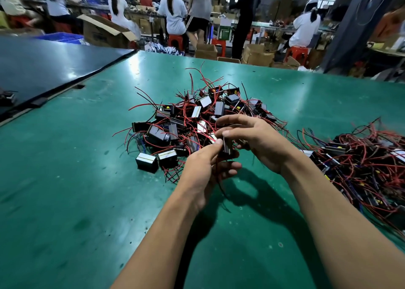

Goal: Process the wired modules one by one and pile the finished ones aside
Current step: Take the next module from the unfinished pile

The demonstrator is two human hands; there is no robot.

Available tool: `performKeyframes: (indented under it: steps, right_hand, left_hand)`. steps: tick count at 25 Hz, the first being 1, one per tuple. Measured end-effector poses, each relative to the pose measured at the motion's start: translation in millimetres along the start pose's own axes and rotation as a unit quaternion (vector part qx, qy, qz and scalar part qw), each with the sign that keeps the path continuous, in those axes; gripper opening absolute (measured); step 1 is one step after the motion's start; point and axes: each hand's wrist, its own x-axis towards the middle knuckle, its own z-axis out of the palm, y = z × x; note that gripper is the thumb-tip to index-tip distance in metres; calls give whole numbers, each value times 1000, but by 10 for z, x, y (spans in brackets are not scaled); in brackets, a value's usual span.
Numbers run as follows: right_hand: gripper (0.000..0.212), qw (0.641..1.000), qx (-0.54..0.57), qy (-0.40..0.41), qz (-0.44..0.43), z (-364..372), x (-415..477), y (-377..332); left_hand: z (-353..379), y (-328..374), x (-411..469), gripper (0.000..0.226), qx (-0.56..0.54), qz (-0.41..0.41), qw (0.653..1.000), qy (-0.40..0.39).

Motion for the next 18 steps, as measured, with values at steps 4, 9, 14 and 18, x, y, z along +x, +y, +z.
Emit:
performKeyframes:
  steps: [4,9,14,18]
  right_hand:
    - [10,994,-8,106,32,94,325,91]
    - [24,962,-238,132,17,310,651,204]
    - [46,914,-364,176,36,493,847,170]
    - [25,889,-409,197,59,571,854,173]
  left_hand:
    - [-4,-4,-3,12,-18,1,1000,10]
    - [-32,45,47,5,-87,56,993,60]
    - [-119,36,133,17,-35,129,979,156]
    - [-173,-21,194,17,-48,121,970,207]
